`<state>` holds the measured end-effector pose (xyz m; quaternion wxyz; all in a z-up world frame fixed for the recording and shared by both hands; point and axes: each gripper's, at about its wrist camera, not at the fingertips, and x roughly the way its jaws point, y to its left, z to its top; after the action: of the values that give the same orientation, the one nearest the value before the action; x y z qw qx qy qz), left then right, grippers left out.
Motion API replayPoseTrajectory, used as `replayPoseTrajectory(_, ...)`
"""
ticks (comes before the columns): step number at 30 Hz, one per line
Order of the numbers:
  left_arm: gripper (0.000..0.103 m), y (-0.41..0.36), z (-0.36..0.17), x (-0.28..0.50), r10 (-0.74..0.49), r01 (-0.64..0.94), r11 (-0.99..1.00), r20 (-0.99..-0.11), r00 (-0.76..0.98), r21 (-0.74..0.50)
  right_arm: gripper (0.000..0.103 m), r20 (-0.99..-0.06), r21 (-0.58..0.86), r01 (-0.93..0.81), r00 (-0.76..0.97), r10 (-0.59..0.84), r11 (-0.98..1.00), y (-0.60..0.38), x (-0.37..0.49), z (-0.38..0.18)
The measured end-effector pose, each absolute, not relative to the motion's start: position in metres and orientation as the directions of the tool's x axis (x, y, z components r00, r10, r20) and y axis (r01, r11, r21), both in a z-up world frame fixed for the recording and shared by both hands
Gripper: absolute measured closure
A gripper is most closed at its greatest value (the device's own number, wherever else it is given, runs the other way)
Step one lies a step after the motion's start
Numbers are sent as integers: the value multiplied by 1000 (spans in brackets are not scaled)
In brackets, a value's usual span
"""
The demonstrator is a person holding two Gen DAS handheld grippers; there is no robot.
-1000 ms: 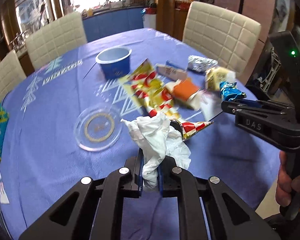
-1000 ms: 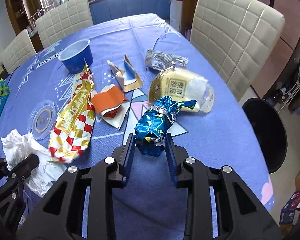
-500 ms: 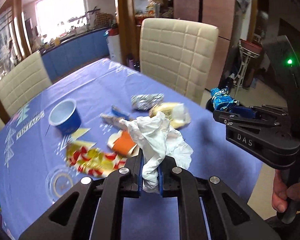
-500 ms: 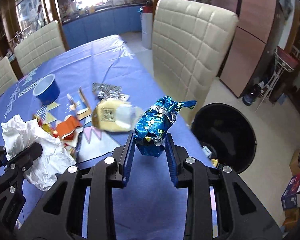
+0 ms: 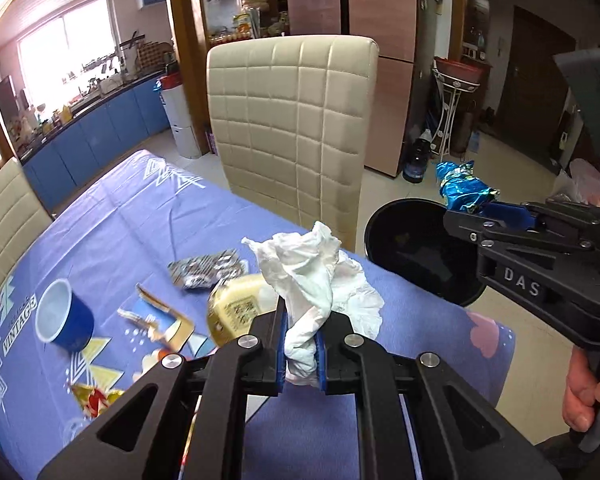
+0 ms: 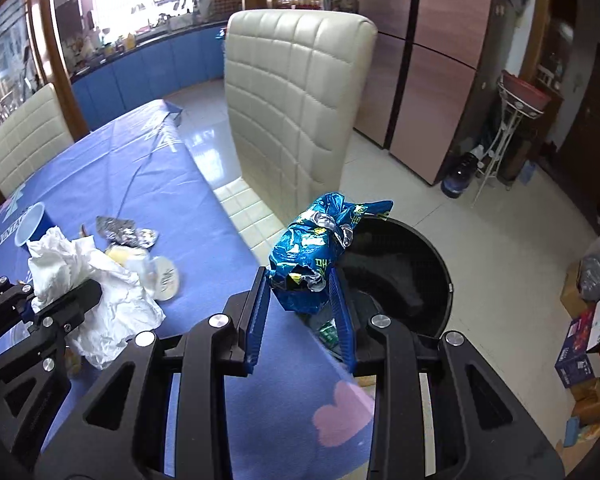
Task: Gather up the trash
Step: 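Carry the wrapper and tissue to the black bin and release both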
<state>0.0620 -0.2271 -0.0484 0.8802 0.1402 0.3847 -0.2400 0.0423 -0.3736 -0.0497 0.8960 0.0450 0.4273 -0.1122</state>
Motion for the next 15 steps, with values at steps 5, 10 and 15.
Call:
replayPoseTrajectory(5, 92, -253, -50, 78, -323, 555, 828, -745, 584, 76, 70, -774, -19, 285, 602, -195, 958, -397, 52, -50)
replayPoseTrajectory(10, 92, -280, -55, 93, -340, 589, 804, -749, 568, 81, 68, -775, -19, 321, 594, -216, 947, -420, 59, -54)
replayPoseTrajectory(15, 92, -311, -61, 107, -355, 616, 784, -759, 545, 75, 68, -777, -16, 348, 586, -231, 937, -444, 66, -61)
